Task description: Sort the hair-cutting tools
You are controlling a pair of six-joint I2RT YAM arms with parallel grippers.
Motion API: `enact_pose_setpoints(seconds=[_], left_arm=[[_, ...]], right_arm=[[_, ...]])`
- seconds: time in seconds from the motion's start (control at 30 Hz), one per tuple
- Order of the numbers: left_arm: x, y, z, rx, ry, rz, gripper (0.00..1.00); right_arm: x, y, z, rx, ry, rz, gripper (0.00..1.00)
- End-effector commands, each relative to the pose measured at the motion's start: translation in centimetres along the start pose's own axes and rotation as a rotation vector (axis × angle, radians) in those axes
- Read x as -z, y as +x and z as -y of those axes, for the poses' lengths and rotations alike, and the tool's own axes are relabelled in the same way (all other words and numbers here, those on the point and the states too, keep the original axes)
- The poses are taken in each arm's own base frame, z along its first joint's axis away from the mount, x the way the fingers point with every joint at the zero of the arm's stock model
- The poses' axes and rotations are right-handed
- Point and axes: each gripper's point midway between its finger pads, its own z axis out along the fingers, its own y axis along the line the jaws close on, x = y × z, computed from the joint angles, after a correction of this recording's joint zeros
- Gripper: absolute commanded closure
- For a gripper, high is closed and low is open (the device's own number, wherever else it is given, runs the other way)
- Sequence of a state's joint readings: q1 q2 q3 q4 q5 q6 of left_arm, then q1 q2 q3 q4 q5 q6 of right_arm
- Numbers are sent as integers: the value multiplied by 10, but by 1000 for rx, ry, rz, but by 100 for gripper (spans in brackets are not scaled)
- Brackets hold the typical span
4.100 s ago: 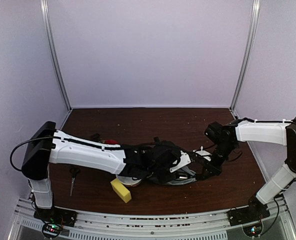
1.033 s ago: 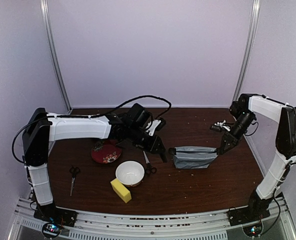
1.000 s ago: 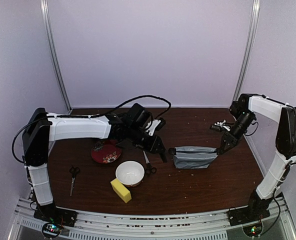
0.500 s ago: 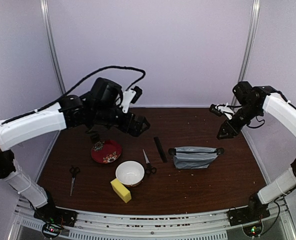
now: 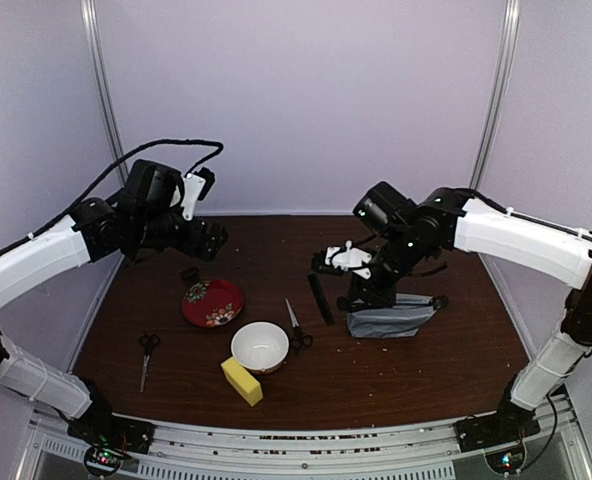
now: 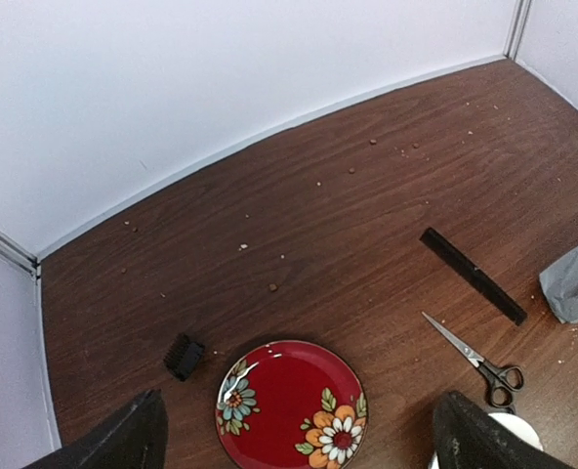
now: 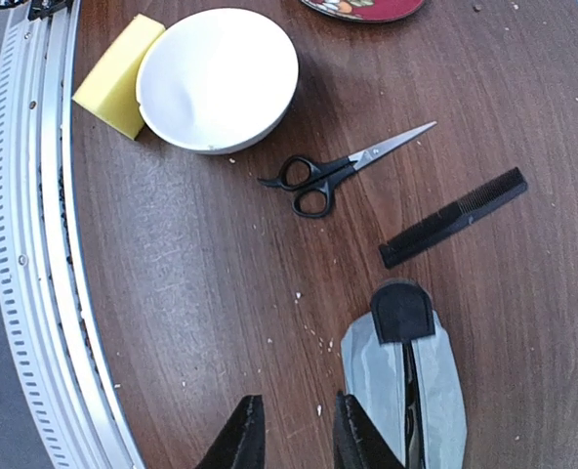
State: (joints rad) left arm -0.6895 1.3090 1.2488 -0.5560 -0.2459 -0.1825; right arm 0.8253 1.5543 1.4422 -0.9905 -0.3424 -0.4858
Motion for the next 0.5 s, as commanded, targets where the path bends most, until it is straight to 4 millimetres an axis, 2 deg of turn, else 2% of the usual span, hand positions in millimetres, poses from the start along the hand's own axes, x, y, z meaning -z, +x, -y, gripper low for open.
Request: enact_pose_setpoints(seconds=[0.0,0.03,0.1,0.13,0.2,0.27,0.33,0.47], left_arm=[[13,-31,-30,26,-130,170,2],[10,-25,-42,47,-203,177,2],[6,3,-76,102,-420,123,2],[3,20,-94,102,-539,80,2],[4,40,-121,53,-728,-19,2],[3,29,-117,21,-696,-47,2],[5,21,-108,61,-609,-4,2],[12,9,-95,58,-490,38,7]], right_arm=[[-27,-37,8,-8,44,1,76],[-35,-42,10,-20,48,-9,76],[-52,-49,14,-38,47,-40,76],[-60,-51,17,-43,47,-58,76],[-80,-51,21,-43,31,-103,78],[-99,-51,28,-43,23,-147,80],[-116,-49,30,-50,-2,-177,80],[-137,-43,20,-43,-89,-261,73]])
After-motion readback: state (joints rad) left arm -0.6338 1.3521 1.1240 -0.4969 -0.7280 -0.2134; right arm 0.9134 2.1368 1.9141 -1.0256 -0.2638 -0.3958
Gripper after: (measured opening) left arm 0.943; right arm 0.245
